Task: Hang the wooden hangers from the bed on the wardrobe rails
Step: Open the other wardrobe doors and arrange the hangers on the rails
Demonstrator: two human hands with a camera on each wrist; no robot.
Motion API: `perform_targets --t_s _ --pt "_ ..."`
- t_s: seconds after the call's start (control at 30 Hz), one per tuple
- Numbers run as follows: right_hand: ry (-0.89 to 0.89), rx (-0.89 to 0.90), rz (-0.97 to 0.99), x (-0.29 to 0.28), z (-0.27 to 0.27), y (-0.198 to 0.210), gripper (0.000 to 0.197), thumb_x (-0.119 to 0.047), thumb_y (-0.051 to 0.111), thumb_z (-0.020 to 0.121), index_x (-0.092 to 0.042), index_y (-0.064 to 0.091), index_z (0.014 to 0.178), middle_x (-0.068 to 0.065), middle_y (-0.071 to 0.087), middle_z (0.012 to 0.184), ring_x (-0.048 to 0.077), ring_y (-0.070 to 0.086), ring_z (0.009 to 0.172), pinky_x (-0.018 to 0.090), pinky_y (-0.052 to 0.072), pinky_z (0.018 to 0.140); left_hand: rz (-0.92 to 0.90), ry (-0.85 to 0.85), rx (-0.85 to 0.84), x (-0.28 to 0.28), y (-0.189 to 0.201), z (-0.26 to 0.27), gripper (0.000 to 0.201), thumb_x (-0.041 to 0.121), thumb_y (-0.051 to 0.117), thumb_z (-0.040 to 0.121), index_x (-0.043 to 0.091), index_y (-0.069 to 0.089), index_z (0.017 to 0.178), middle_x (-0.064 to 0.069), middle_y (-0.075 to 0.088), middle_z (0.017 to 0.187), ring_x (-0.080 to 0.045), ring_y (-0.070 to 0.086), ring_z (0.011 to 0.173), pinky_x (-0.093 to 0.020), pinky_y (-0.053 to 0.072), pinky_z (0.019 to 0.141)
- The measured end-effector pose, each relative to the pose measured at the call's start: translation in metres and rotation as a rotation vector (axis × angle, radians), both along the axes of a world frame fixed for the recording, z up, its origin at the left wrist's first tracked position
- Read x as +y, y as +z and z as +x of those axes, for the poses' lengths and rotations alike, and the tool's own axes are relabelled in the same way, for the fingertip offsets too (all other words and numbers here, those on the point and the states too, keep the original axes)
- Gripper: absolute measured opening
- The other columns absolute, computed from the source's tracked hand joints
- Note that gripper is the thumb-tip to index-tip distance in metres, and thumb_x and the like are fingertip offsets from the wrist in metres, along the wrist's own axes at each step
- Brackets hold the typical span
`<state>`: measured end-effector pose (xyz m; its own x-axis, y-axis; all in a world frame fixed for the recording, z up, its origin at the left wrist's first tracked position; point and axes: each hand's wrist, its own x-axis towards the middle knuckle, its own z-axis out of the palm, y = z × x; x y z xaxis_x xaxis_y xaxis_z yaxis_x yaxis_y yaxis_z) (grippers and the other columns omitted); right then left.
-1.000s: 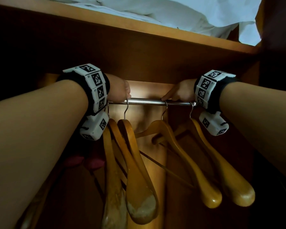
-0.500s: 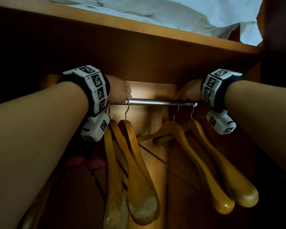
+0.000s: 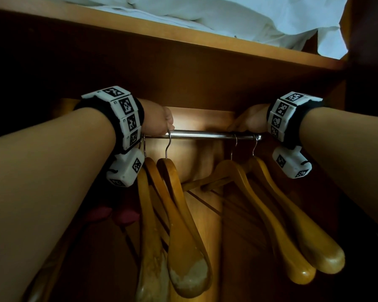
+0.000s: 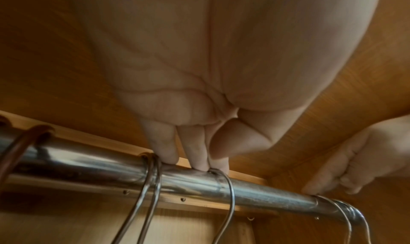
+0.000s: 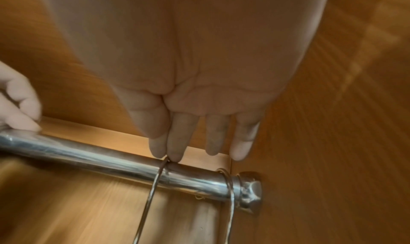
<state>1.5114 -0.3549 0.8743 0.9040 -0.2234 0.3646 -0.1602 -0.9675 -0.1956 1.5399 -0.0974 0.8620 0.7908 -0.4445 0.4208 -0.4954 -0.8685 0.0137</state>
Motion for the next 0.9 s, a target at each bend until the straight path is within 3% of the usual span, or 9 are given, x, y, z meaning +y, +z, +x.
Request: perform_targets --t_s 0.13,0.3,0.43,0.57,0.63,0.7,0.73,0.8,0.9 --pt "0.026 0.000 0.021 0.000 -0.001 -0.001 0.044 -0.039 0.063 0.087 -0.025 0.063 0.129 -0.001 0.059 0.133 0.023 0.054 0.120 0.041 0.041 0.108 -0.031 -0.014 0.024 -0.001 0.000 0.003 0.031 0.021 0.050 0.105 0.001 0.061 0.125 0.003 0.052 0.086 -0.014 0.048 0.087 -0.017 0.029 0.057" --pt "0.078 -0.034 0.068 -0.004 -0.005 -0.003 0.033 -0.028 0.063 0.090 -0.026 0.068 0.123 0.000 0.057 0.136 0.023 0.052 0.123 0.039 0.039 0.110 -0.002 0.014 0.012 -0.002 0.001 0.001 0.031 0.023 0.049 0.105 0.007 0.058 0.129 -0.002 0.059 0.100 -0.016 0.053 0.088 -0.023 0.034 0.066" --pt "0.160 0.010 0.046 -0.005 -0.011 -0.004 0.032 -0.016 0.053 0.098 -0.040 0.070 0.112 -0.007 0.052 0.141 0.020 0.047 0.129 0.028 0.033 0.110 0.005 0.038 0.000 -0.001 0.000 0.001 0.031 0.026 0.049 0.105 0.012 0.055 0.132 -0.005 0.057 0.118 -0.025 0.054 0.116 -0.025 0.033 0.080" --pt "0.231 -0.052 0.092 0.001 -0.015 0.000 0.034 -0.012 0.048 0.100 -0.036 0.068 0.115 -0.007 0.050 0.143 0.018 0.043 0.134 0.029 0.033 0.109 0.014 0.024 0.028 -0.002 0.002 0.009 0.018 0.024 0.048 0.106 0.010 0.057 0.113 -0.005 0.054 0.099 -0.018 0.046 0.093 -0.011 0.034 0.059" --pt "0.327 -0.070 0.097 0.017 -0.017 0.002 0.035 -0.009 0.047 0.100 -0.032 0.067 0.116 -0.007 0.054 0.140 0.011 0.047 0.128 0.025 0.033 0.104 0.011 0.034 0.004 0.000 0.003 0.011 0.021 0.027 0.050 0.105 0.014 0.057 0.120 -0.007 0.057 0.113 -0.021 0.052 0.101 -0.007 0.038 0.074" --pt "0.420 -0.088 0.071 0.044 -0.021 0.003 0.038 -0.010 0.047 0.099 -0.027 0.063 0.128 -0.010 0.056 0.139 0.004 0.048 0.121 0.019 0.030 0.099 -0.009 0.051 0.022 0.005 0.008 0.014 0.048 0.027 0.057 0.101 0.024 0.042 0.147 -0.005 0.056 0.138 -0.025 0.055 0.122 -0.030 0.043 0.106" --pt "0.466 -0.084 0.047 0.059 -0.020 0.003 0.040 -0.010 0.048 0.097 -0.027 0.061 0.131 -0.012 0.055 0.140 0.003 0.048 0.123 0.017 0.027 0.099 -0.011 0.058 0.036 0.009 0.012 0.014 0.061 0.024 0.060 0.099 0.028 0.032 0.153 -0.005 0.054 0.142 -0.027 0.055 0.125 -0.041 0.043 0.109" --pt "0.530 -0.057 -0.013 0.084 -0.015 0.001 0.045 -0.010 0.051 0.095 -0.030 0.060 0.133 -0.016 0.052 0.142 0.001 0.043 0.129 0.014 0.023 0.100 -0.014 0.094 0.012 0.013 0.022 0.011 0.066 0.020 0.061 0.098 0.033 0.028 0.154 0.001 0.053 0.143 -0.024 0.055 0.124 -0.045 0.044 0.107" --pt "0.553 0.007 -0.106 0.108 0.000 -0.007 0.050 -0.009 0.048 0.093 -0.034 0.058 0.135 -0.017 0.049 0.144 0.003 0.042 0.134 0.016 0.026 0.107 0.011 0.134 -0.095 0.018 0.027 0.006 0.041 0.018 0.053 0.101 0.024 0.053 0.141 0.001 0.058 0.138 -0.022 0.055 0.125 -0.036 0.044 0.105"
